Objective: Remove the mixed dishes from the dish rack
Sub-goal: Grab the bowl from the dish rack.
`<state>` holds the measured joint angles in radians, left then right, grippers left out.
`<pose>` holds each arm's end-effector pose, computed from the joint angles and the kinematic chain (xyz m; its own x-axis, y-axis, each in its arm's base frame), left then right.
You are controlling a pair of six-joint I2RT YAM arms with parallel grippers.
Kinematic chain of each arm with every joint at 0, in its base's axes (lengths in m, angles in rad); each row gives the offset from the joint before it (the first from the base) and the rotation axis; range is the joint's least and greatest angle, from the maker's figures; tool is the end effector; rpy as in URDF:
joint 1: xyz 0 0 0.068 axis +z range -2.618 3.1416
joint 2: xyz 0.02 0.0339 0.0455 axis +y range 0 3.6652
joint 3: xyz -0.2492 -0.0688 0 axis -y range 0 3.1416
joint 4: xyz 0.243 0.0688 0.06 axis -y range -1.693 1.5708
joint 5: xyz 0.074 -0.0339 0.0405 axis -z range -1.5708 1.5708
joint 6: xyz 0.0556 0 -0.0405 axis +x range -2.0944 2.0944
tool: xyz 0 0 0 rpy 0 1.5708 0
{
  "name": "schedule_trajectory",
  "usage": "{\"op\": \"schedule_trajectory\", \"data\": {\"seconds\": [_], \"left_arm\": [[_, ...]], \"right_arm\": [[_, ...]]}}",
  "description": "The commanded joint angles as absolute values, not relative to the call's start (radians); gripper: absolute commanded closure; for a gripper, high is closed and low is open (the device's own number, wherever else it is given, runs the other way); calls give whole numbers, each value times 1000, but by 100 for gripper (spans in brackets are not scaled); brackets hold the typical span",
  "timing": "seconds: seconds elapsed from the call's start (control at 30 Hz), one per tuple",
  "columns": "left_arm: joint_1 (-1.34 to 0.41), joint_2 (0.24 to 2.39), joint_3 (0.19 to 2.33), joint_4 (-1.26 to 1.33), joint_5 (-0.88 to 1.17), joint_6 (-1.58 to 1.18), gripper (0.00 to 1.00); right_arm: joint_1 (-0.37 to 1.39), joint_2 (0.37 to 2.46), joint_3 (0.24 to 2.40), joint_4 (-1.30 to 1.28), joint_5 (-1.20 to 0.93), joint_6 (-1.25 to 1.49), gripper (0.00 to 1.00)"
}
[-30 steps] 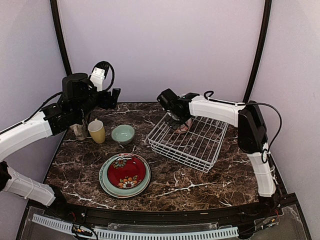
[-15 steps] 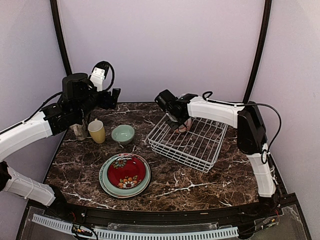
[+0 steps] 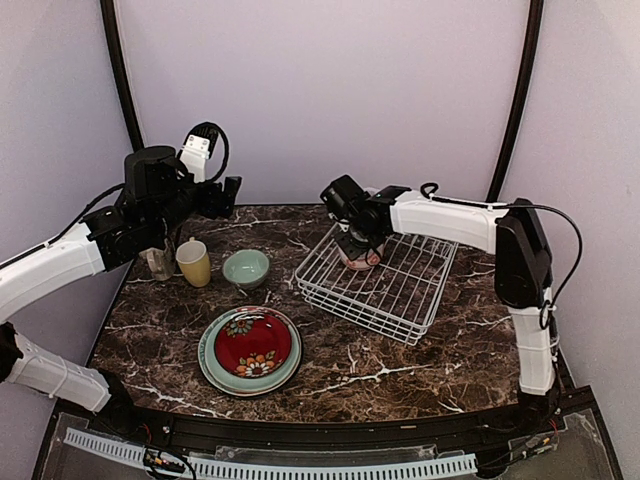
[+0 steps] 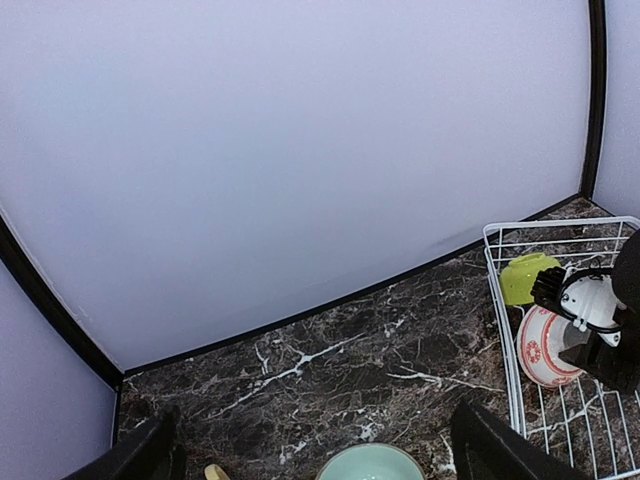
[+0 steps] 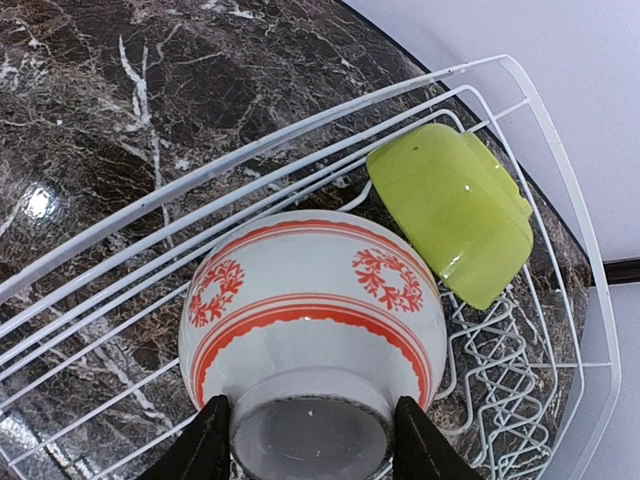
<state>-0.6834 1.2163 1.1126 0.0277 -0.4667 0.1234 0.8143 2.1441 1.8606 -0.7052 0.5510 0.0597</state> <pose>0.2521 -0.1730 0.3723 -0.0318 0.1677 -0.9853 0.2216 0.9625 0.1566 0.3451 0.3233 0.2111 -0.5975 -0.5590 -0.5749 -0.3871 0.8289 -0.4037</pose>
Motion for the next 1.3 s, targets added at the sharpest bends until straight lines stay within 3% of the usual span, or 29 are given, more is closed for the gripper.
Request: {"op": "schedule_trajectory", "data": {"seconds": [0.0, 0.47, 1.0, 1.27], "left_arm": [[-679, 1204, 1147, 8, -454, 109, 9], [-679, 1210, 1160, -7, -427, 91, 9], [-680, 1274, 1213, -88, -350, 51, 9], [-679, 1380, 1308, -170, -98, -79, 10]], "right_arm": [[816, 2041, 1812, -630, 512, 103, 59], [793, 1958, 1699, -594, 352, 203, 59], [630, 1782, 1458, -400, -47, 384, 60], [552, 1741, 1341, -278, -206, 466, 60]]}}
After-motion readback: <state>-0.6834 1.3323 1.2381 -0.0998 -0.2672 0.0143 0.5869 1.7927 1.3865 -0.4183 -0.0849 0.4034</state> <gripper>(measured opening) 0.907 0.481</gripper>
